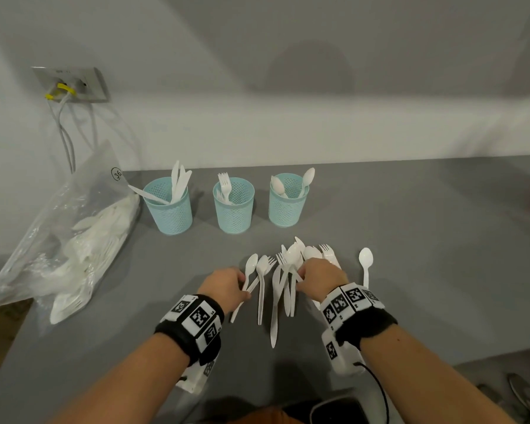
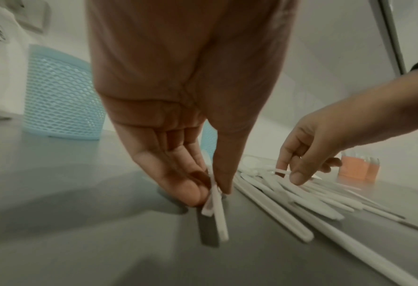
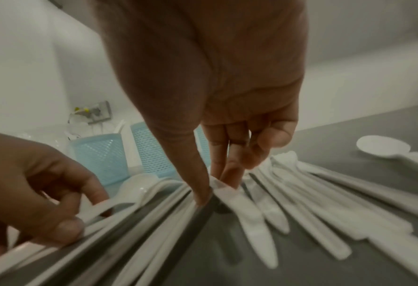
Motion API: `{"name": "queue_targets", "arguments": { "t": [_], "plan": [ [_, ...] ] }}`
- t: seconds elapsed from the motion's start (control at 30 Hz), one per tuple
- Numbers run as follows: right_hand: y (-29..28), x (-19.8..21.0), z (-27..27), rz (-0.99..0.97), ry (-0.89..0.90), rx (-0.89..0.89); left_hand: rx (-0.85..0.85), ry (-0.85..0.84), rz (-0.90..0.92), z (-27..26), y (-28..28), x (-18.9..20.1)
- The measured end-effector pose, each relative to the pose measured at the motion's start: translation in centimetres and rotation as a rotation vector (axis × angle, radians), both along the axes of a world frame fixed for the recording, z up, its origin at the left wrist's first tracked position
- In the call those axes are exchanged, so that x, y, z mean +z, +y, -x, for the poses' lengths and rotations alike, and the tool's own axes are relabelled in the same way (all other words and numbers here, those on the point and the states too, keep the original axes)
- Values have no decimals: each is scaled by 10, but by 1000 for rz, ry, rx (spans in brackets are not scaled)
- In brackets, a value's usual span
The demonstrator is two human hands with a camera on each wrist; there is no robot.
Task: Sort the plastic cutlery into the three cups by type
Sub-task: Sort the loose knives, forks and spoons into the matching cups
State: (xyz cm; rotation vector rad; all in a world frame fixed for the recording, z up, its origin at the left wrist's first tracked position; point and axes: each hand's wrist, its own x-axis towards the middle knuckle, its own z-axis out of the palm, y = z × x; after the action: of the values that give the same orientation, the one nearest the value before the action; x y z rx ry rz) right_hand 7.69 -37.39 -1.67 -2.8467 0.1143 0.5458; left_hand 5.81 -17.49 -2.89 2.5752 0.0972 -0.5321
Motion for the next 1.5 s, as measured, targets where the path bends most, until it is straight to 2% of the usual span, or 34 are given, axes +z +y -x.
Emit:
{"name": "queue_targets", "arguments": {
  "t": [0.13,0.23,0.33,0.4,0.5,0.53,0.7,0.93,1.07,1.23,1.4,1.5],
  "plan": [
    [15,-4,10,-108,56,57,10,3,131,2,-4,-2],
    [27,-5,15,-213,75,94,-38,-6,136,2,-6,-2],
    [30,-2,11,-213,107,71,-16,22,160,4,-12,2],
    [29,1,4,-181,52,-5,17,38,82,5,-17,1],
    [28,0,-7,-214,-35,-158,-20,0,-226,8,-32,-1],
    [28,-1,-11,-241,-26,-178,-26,-23,-271,8,-36,-1],
    [32,0,-25,-243,1,-40,-75,-65,-328,-2,-38,-4],
    [37,-7,-40,-165,108,55,-215,-35,-316,-18,-20,-9],
    [47,-5,-42,-64,90,142,-290,-41,-351,-23,-18,-12],
    [47,-10,-42,-41,72,136,-327,-58,-383,-26,-17,-13],
    [43,-10,-45,-192,36,107,-330,-93,-301,-26,-14,-7],
    [41,-6,-45,-358,-74,55,-277,-62,-189,-26,-8,-1]
  ]
}}
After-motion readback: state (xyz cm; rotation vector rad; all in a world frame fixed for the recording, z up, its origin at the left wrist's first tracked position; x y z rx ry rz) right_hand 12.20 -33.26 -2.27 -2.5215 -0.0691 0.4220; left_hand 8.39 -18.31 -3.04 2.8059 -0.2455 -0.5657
